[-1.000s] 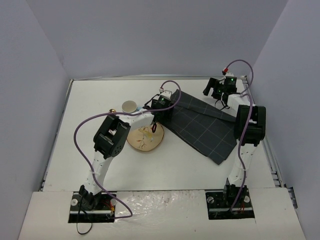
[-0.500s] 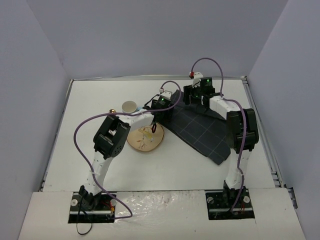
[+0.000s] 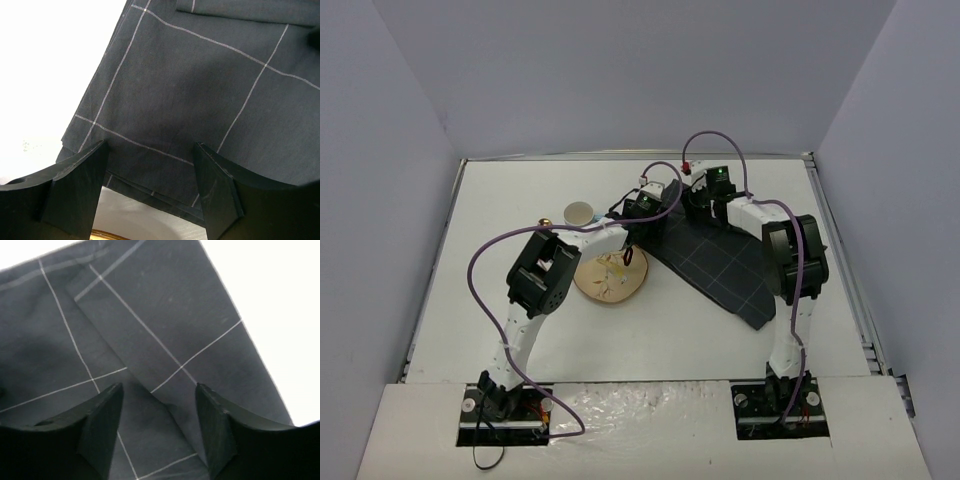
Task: Set the dinner table for one person
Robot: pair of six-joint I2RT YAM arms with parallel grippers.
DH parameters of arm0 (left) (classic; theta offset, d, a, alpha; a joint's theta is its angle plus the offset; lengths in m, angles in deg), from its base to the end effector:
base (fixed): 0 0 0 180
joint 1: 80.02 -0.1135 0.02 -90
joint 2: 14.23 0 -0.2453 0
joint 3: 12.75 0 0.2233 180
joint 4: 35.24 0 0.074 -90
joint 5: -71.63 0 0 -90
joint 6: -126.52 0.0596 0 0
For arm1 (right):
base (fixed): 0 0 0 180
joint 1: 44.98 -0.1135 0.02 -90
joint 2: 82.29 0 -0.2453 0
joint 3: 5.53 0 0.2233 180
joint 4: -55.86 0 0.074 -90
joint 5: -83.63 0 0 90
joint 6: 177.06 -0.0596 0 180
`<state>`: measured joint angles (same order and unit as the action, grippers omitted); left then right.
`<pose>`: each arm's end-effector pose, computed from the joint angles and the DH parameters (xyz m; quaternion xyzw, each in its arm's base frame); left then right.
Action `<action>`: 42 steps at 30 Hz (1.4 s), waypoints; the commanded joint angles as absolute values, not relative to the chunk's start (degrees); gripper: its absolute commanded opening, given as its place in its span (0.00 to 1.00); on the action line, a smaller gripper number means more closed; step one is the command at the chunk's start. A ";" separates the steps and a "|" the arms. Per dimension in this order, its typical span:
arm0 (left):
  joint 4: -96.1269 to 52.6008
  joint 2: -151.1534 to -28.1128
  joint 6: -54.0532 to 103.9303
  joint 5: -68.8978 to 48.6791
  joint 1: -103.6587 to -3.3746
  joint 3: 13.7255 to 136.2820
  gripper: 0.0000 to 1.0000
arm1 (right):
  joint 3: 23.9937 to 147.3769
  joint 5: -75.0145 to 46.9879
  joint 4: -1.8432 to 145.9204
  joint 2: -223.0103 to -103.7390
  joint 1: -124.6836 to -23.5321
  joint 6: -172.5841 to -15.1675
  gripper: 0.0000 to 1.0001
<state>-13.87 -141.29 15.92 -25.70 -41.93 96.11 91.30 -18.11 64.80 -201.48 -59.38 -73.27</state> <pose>0.3845 -0.2917 0.1547 0.1104 0.8965 -0.1579 0.3989 0.4418 0.1260 0.1739 -0.2598 0.8288 0.0917 0.4871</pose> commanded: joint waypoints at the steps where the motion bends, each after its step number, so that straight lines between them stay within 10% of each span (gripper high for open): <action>1: -7.91 -139.12 15.41 -24.08 -42.14 94.94 0.63 | 94.27 -16.06 64.84 -202.64 -60.26 -71.20 0.52; 20: -7.00 -139.49 15.68 -24.68 -42.22 94.22 0.63 | 96.63 -10.21 65.20 -203.93 -59.20 -69.31 0.00; 37: -6.83 -139.58 15.80 -23.18 -42.14 93.32 0.62 | 118.57 1.48 67.49 -211.84 -51.40 -67.85 0.02; 42: -6.65 -139.73 15.98 -22.94 -42.19 93.82 0.62 | 124.23 5.18 67.58 -214.41 -50.76 -70.38 0.31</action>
